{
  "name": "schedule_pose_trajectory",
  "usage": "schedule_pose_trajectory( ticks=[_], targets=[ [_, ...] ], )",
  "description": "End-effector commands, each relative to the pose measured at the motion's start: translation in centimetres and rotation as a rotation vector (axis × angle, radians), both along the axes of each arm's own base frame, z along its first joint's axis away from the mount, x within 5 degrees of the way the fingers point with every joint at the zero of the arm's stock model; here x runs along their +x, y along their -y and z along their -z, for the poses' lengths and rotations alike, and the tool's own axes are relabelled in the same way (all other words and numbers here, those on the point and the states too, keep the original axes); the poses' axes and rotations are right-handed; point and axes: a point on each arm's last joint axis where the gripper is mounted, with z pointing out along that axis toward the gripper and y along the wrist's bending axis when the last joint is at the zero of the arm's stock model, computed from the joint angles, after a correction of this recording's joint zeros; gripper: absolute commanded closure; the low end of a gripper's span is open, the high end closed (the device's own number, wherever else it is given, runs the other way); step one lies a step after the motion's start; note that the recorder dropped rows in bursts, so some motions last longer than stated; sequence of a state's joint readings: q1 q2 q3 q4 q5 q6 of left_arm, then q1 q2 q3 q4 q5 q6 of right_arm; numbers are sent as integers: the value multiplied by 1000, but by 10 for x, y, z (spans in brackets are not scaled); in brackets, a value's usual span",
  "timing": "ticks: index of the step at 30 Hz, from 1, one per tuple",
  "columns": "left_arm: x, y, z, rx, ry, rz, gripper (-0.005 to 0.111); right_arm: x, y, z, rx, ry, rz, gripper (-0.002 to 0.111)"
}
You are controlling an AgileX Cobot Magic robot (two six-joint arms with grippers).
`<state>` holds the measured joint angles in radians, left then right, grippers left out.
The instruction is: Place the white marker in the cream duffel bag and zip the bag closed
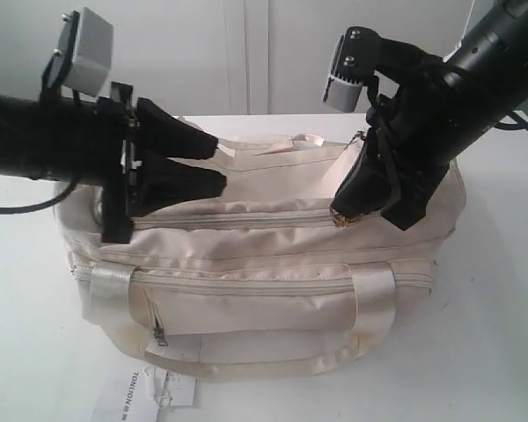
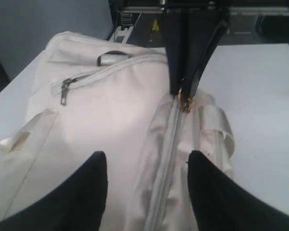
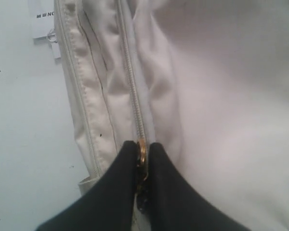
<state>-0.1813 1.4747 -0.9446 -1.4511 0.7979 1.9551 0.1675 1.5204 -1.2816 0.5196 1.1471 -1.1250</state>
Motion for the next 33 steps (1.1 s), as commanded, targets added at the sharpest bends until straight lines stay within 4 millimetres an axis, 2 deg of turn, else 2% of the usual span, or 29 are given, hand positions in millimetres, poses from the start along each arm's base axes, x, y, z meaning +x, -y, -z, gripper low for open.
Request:
schedule_pose_trajectory(
  ticks=[1, 5, 8, 14, 20, 26, 33],
  targets=[
    [-2, 30, 13, 31, 72, 64, 52, 1, 0, -1, 3, 24, 16, 108],
    [-1, 53, 26, 97, 65, 46, 52, 0, 0, 2, 4, 21, 19, 108],
    [2, 66, 28, 116, 82, 64, 52, 0, 0, 1, 4, 19, 18, 108],
    [16, 83, 28, 115, 93, 43, 52, 0, 0, 1, 6, 18, 20, 108],
    [30, 90, 27, 115, 109, 38, 52, 0, 0, 1, 7, 20, 21, 108],
    [31, 91, 40, 186, 124, 94, 52, 0, 0, 1, 7, 20, 21, 108],
    [32, 89, 42, 226, 142, 82, 55, 0, 0, 1, 7, 20, 21, 108]
  ],
)
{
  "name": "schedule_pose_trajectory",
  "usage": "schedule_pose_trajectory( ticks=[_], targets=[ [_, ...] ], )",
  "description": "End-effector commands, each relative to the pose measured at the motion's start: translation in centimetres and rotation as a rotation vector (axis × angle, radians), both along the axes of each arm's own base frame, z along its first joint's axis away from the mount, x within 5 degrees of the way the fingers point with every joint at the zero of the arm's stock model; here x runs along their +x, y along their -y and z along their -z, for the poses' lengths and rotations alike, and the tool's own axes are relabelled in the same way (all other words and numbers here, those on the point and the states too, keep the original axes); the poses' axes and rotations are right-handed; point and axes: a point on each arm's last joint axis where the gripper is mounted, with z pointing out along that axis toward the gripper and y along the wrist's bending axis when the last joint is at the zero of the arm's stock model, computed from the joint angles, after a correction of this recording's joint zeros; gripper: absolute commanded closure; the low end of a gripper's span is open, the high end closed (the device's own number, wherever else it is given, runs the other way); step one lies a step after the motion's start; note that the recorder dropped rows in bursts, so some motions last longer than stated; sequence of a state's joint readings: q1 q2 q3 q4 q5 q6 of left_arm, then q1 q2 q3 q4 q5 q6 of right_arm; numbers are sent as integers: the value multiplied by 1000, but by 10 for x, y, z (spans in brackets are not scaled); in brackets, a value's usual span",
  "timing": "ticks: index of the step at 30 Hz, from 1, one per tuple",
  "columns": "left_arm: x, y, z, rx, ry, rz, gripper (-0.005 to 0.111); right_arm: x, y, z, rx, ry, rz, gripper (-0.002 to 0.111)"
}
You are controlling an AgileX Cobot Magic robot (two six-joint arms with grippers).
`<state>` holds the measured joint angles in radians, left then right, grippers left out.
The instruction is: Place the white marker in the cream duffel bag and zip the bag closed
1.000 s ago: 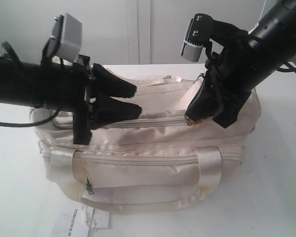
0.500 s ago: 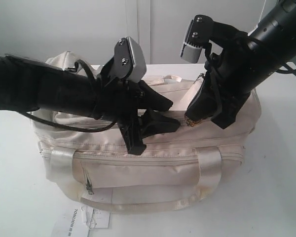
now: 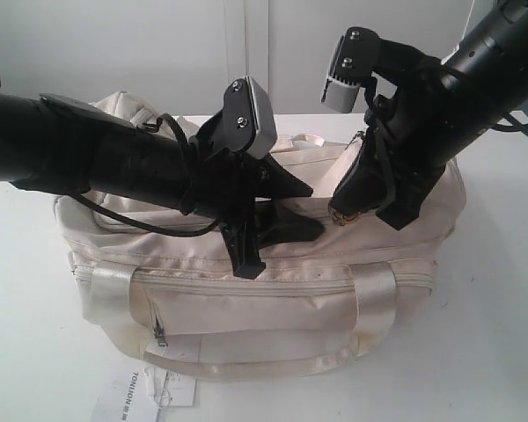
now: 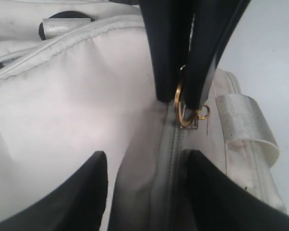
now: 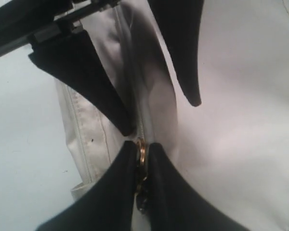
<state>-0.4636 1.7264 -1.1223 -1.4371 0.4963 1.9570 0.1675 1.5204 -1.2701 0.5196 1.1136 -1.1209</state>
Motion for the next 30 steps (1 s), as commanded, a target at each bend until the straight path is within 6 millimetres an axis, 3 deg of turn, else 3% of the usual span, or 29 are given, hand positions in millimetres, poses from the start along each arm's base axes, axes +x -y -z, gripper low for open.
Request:
schedule_pose_trajectory(
  ticks=[1, 3, 8, 9, 30],
  targets=[
    [0, 1, 0, 56, 139, 68, 57, -2, 0, -1, 5, 4, 1, 108],
    [0, 1, 1, 57, 138, 68, 65, -2, 0, -1, 5, 4, 1, 108],
    [0, 1, 1, 56, 137, 70, 104, -1, 0, -1, 0, 5, 1, 108],
    [0, 1, 1, 56, 137, 70, 107, -1, 0, -1, -3, 5, 0, 108],
    [0, 0, 0, 57, 137, 63, 107, 0, 10, 4, -125, 28, -19, 108]
  ],
)
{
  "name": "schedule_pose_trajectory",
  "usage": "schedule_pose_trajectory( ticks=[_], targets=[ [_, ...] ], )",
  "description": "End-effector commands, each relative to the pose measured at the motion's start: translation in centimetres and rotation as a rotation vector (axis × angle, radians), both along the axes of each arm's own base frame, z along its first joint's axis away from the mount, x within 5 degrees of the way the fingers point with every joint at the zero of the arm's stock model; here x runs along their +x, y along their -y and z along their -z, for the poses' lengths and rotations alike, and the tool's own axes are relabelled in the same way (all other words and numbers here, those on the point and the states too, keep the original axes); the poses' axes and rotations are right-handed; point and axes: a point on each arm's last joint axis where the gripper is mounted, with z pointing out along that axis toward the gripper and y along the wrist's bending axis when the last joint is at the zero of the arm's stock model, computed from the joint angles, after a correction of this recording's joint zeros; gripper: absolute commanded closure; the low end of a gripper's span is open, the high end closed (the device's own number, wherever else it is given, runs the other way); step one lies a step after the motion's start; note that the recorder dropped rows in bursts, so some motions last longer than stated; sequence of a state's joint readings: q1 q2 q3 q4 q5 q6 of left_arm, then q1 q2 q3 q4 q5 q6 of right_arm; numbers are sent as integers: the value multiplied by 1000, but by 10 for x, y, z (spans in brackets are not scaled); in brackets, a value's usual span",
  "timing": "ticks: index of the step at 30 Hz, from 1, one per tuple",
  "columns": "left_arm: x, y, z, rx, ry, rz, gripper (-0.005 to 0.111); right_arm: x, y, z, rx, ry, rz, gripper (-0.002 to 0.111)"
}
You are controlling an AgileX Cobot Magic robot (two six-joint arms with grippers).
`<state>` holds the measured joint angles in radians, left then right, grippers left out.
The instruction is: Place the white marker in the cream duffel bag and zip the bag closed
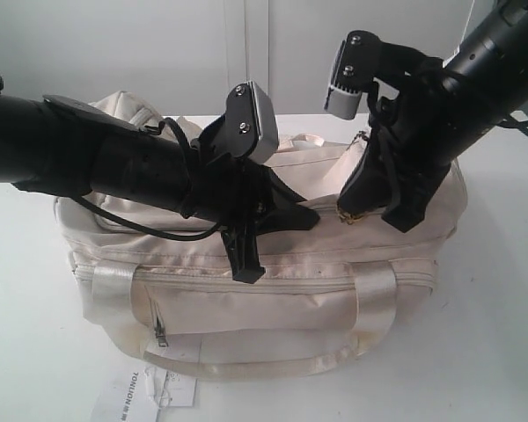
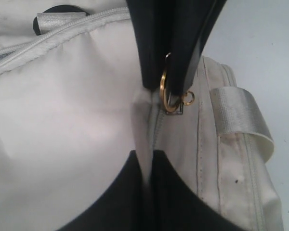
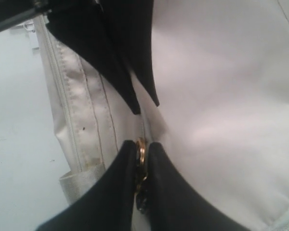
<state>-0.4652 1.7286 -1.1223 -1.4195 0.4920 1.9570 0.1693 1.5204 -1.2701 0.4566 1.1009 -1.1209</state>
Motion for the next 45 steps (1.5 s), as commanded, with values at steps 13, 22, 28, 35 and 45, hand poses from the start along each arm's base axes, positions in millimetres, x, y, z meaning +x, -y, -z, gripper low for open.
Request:
schedule_pose_trajectory(
  ticks=[13, 22, 28, 35, 45],
  targets=[
    [0, 0, -3, 41, 136, 54, 107, 1, 19, 2, -87, 11, 22, 108],
    [1, 0, -3, 43, 137, 49, 107, 5, 30, 1, -68, 26, 42, 108],
    [1, -1, -3, 46, 138, 46, 107, 6, 37, 1, -72, 33, 49, 108],
    [1, -1, -3, 50, 141, 49, 107, 8, 48, 1, -70, 44, 63, 108],
    [1, -1, -2, 57, 144, 59, 107, 10, 58, 0, -73, 65, 87, 108]
  ],
)
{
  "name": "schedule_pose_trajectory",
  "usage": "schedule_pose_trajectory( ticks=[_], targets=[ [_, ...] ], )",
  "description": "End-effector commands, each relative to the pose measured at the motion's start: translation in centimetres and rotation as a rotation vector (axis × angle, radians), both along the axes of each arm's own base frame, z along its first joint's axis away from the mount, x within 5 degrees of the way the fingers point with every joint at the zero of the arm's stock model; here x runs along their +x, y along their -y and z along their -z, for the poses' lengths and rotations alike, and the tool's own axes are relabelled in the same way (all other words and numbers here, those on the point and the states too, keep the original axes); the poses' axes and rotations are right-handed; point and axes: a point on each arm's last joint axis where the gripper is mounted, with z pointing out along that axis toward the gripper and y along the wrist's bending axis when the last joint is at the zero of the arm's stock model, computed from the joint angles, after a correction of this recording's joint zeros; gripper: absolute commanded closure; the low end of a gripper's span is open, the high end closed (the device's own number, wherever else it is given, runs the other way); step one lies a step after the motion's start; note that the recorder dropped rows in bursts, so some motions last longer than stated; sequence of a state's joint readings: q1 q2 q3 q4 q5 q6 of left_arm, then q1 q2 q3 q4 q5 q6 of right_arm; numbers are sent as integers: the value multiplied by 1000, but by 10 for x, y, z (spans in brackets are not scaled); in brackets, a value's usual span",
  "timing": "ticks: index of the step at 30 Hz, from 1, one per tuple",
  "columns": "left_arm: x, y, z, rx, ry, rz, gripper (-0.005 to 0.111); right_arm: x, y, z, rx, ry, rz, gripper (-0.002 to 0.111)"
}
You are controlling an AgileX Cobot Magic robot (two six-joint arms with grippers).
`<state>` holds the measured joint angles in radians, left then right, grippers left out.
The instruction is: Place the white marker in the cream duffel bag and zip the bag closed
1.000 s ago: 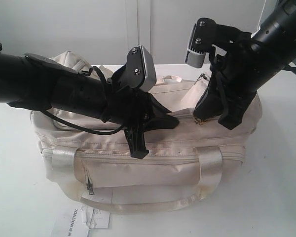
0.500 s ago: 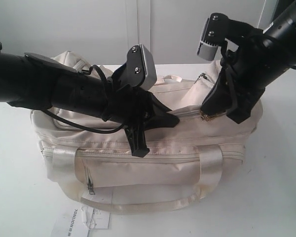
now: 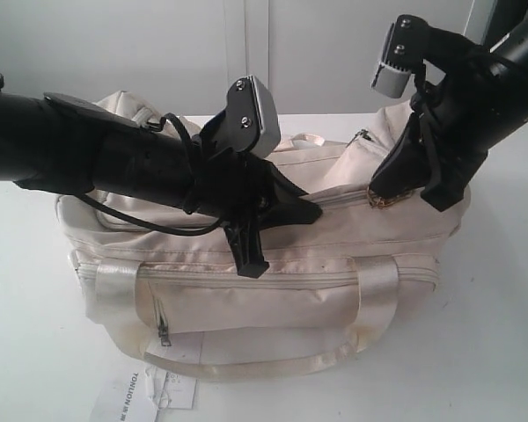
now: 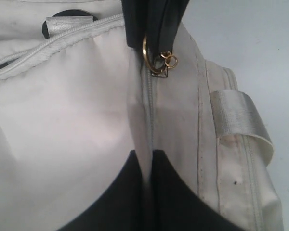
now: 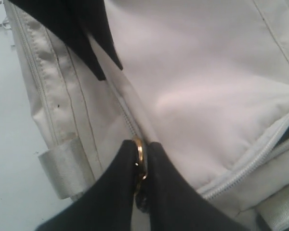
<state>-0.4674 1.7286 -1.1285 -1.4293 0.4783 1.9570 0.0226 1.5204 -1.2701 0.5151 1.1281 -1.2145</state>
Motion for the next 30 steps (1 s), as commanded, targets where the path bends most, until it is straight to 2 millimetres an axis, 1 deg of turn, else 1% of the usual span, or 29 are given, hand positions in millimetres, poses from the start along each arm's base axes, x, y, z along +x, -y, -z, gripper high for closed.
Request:
schedule_pose_trajectory(
  ticks=[1, 9, 13, 18, 21, 26, 27, 28, 30],
  targets=[
    [-1, -2, 0, 62, 138, 73, 107, 3, 19, 2, -111, 55, 24, 108],
    [-2, -1, 0, 57, 133, 87, 107, 7, 20, 0, -139, 126, -26, 108],
    [-2, -1, 0, 56, 131, 86, 107, 10, 24, -1, -142, 178, -53, 108],
    [-2, -1, 0, 55, 130, 88, 107, 11, 28, -3, -124, 246, -150, 108],
    [-4, -2, -4, 53, 141, 89, 107, 12, 27, -2, -135, 260, -202, 108],
    [-6, -3, -10, 46, 154, 86, 107, 16, 26, 3, -120, 261, -198, 108],
    [-6, -3, -10, 46, 154, 86, 107, 18, 27, 2, -125, 276, -185, 108],
    [-6, -3, -10, 46, 152, 86, 107, 22, 28, 2, -123, 292, -132, 108],
    [-6, -3, -10, 44, 147, 84, 107, 24, 29, 1, -126, 307, -108, 108]
  ],
)
